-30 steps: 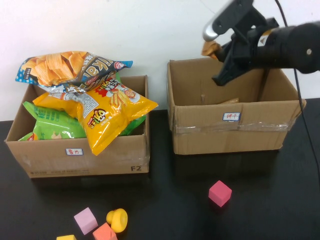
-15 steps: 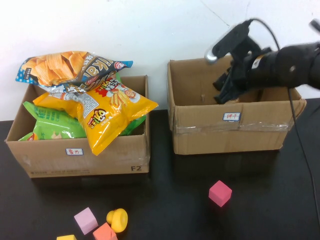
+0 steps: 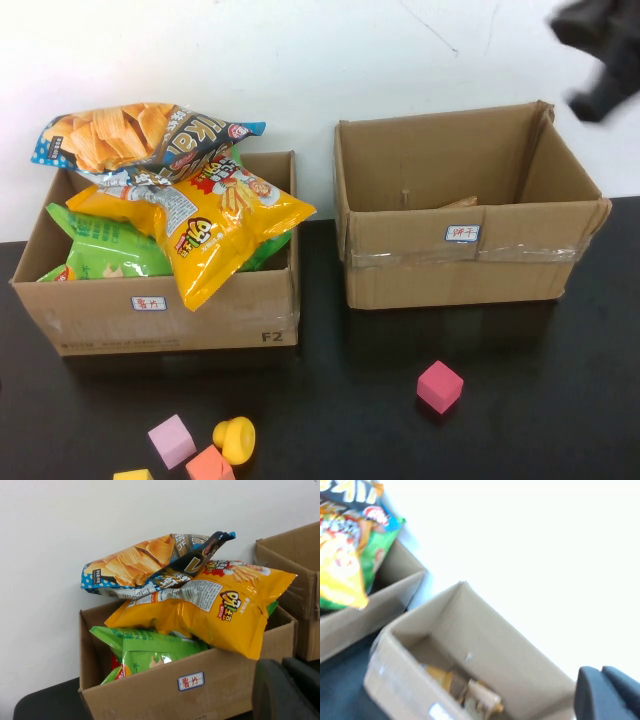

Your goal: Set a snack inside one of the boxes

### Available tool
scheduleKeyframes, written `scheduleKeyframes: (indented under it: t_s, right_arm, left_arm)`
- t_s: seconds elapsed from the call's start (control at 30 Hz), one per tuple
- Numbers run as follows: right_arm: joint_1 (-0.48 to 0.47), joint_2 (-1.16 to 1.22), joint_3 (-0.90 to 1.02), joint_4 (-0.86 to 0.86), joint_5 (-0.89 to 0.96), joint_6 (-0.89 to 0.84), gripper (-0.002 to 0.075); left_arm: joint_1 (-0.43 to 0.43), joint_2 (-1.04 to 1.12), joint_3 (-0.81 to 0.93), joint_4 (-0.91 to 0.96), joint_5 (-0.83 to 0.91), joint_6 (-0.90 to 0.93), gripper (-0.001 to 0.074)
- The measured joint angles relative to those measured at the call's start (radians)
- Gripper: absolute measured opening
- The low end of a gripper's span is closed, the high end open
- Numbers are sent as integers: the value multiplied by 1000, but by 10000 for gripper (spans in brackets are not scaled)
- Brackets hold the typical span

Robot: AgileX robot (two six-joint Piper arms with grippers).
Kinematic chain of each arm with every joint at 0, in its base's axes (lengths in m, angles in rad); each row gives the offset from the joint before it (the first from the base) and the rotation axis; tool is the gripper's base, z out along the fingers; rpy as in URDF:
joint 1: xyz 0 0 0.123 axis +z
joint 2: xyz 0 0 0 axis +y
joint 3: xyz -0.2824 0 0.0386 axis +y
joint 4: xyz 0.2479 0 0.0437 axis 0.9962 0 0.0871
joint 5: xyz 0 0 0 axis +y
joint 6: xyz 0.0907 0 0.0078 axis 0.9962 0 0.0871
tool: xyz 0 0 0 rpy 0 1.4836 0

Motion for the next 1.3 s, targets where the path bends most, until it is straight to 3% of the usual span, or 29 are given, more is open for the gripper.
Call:
scheduleKeyframes:
  t_s: [0.27,0.67,0.9,1.3]
  right_arm:
    - [0,-384,490,0,-93,0,6]
    - [0,-915,1003,87,-61,0,4]
    - [0,-1058,1107,115,-59,-4,4]
    - [0,-1060,1148,115,-24,-6,3]
  left_arm:
    - [0,0,0,-4,0,0,-2]
    - [0,0,0,37,63,27,-2]
    - [0,0,6,38,59,27,-2]
    - [0,0,9,38,107,37,-2]
